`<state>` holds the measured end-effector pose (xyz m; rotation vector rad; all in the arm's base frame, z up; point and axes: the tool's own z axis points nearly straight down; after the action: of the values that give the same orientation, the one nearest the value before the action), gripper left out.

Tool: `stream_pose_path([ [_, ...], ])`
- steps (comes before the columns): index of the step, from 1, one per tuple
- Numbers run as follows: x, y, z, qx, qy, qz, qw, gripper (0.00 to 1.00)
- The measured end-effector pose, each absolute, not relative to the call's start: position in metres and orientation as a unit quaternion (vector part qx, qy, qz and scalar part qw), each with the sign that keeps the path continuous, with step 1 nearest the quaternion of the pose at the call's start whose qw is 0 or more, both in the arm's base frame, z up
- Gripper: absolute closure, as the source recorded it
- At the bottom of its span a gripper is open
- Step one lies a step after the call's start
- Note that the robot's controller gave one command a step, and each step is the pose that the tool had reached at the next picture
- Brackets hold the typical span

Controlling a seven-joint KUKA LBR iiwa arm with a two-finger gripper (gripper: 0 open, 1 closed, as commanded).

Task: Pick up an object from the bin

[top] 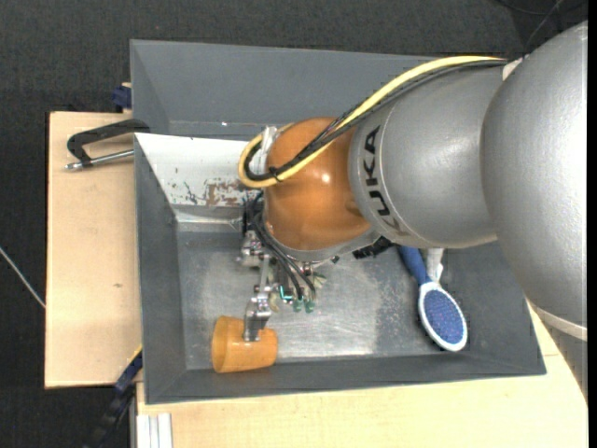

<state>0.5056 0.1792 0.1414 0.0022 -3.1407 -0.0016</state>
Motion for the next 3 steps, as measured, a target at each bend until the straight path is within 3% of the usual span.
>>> stream_pose_path([
  [1,0.509,0.191,0.126,0.039,-0.999,-0.002,-0.012,0.0],
  [2,0.512,0.185,0.121,0.067,-0.998,-0.002,-0.015,0.0],
  [3,0.497,0.112,0.118,0.115,-0.993,0.001,0.0,0.0],
])
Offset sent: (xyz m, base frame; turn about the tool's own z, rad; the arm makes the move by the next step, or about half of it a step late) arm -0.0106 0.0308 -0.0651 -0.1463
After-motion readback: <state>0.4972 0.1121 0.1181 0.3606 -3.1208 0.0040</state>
